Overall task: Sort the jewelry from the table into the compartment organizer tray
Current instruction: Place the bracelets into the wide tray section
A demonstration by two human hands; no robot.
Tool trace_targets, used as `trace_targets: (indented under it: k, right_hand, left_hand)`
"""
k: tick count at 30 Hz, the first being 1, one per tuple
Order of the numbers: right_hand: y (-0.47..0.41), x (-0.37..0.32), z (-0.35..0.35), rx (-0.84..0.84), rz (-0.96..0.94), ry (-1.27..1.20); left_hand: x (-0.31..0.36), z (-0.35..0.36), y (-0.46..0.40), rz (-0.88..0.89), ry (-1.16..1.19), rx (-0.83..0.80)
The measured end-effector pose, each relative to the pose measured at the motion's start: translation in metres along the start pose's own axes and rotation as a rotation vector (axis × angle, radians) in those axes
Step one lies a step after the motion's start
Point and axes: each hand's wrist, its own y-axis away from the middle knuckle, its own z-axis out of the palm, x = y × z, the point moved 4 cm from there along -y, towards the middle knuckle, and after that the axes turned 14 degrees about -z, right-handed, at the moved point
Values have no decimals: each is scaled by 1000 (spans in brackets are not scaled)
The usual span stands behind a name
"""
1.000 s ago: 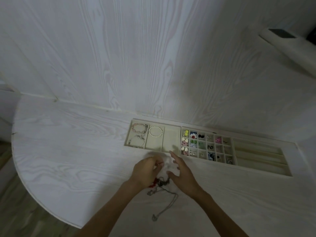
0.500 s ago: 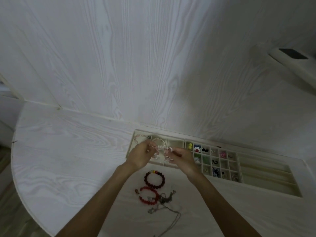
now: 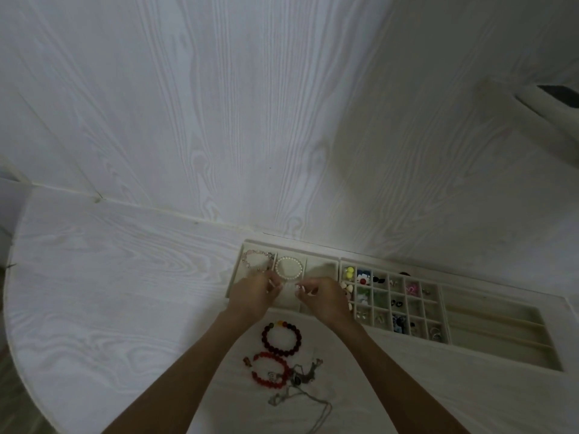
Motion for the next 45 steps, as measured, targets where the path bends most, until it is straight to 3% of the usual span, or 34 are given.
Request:
trace_targets:
  k: [6, 13, 15, 18, 22, 26, 31, 41, 45]
  right_hand:
    - [-10, -5, 0, -72, -68, 123]
    - [-11, 1, 0, -27, -125, 166]
    - [-6, 3, -2, 33, -212, 209]
    - [8, 8, -1, 119, -463, 373]
    - [16, 9, 12, -39, -666, 592]
    - [11, 5, 16, -149, -647, 729]
    - [4, 5, 9, -145, -638, 729]
    - [29, 0, 13, -248, -714, 688]
    - [24, -3, 11, -203, -688, 682]
  left_hand:
    - [-1, -1, -3, 59, -182, 46]
    - [-8, -4, 2, 128, -281, 95]
    - [-11, -7, 4, 174, -257, 138]
    - [-11, -8, 12, 398, -298, 207]
    - [-6, -2, 19, 574, -523, 208]
    - [-5, 1, 22, 591, -615, 67]
    - [-9, 2, 25, 610, -625, 1]
    - [-8, -5, 29, 604, -601, 57]
    - [-5, -5, 28, 589, -617, 66]
